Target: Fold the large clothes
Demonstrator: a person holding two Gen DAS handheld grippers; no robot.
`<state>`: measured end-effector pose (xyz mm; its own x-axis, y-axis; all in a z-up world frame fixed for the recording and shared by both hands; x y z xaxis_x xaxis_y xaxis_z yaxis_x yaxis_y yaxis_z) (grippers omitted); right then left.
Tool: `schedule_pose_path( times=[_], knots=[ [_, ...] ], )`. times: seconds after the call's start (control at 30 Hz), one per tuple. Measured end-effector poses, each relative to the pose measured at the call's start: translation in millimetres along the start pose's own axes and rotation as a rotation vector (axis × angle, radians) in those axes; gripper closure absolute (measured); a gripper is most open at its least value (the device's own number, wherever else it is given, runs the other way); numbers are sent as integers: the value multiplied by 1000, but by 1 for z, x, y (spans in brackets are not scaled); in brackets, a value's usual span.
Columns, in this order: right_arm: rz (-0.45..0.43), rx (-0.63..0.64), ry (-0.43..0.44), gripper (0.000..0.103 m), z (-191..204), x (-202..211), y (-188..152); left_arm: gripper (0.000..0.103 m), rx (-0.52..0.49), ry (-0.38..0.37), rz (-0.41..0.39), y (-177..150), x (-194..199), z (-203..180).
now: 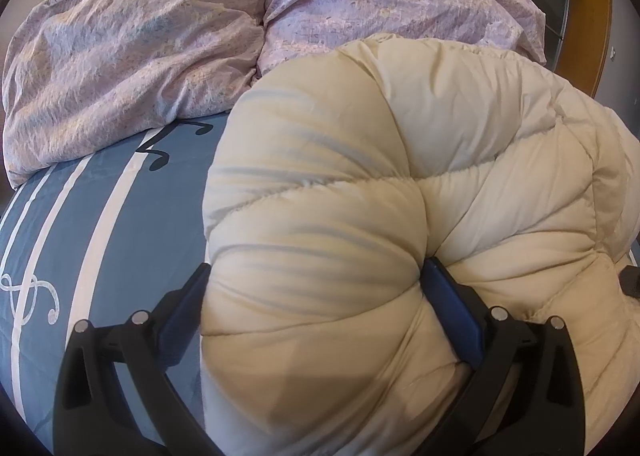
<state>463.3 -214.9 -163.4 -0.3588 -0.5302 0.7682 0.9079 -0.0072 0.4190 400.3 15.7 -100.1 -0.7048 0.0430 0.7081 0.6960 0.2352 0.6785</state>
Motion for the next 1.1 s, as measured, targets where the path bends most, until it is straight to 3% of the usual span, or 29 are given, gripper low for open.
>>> schedule_pose_path(
  times=[0.27, 0.43, 0.6, 0.7, 0.87, 1.1],
  knots=[
    [-32, 36, 58, 5, 12, -7, 4, 2, 22, -20, -2, -1, 0, 1],
    [-12, 6, 141, 26, 14, -13, 3, 2, 68, -42, -12, -2, 2, 6],
    [7, -52, 238, 58, 11, -13, 6, 2, 114, -85, -3, -1, 17, 14],
    [-10, -30, 241, 68, 18, -8, 9, 2, 139, -135, 1, 0, 33, 22],
    [-28, -24, 234, 73, 29, -9, 18, 2, 163, -205, 9, -2, 61, 41],
    [-32, -31, 218, 74, 28, -13, 21, 3, 250, -338, 69, -17, 62, 53]
  ],
)
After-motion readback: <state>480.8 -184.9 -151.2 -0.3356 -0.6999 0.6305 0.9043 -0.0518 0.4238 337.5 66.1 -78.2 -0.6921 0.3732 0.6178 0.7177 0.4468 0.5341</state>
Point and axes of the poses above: each gripper's, at about its wrist camera, not at the fingertips, and x roughly against the way its jaws point, z to its left, y to its top, the point moved 7 cm from there along -x, roughly the way its jaws point, and after that the axes turned 14 degrees about -y, right-handed, at the moved point
